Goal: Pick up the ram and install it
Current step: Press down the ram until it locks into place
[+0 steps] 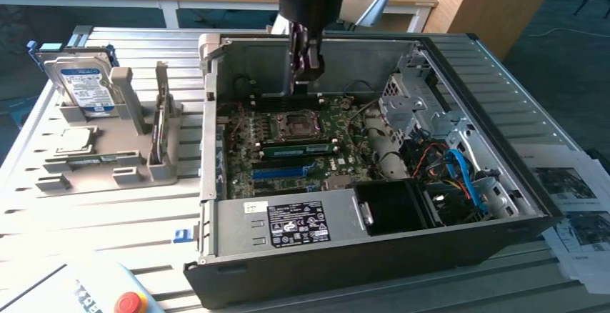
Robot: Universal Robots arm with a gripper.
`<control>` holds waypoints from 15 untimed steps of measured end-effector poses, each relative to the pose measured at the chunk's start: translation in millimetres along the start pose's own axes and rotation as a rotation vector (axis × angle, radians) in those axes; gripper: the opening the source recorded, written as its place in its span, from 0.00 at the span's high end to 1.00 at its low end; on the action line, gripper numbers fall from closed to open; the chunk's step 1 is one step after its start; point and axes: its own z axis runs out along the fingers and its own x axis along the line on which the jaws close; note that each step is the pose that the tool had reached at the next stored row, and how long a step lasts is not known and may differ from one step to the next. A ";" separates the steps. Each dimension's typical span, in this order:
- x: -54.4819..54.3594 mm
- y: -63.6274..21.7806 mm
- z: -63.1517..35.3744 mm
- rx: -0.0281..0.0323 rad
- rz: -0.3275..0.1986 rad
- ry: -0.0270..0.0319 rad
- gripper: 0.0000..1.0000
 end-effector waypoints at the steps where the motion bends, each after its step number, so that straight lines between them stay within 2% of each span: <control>1: 0.0 0.0 -0.9 0.0000 0.000 0.0000 0.90; 6: 0.1 0.0 -4.5 0.0001 0.000 -0.0001 0.90; 15: 0.1 -1.1 -4.5 0.0001 0.000 0.0000 0.90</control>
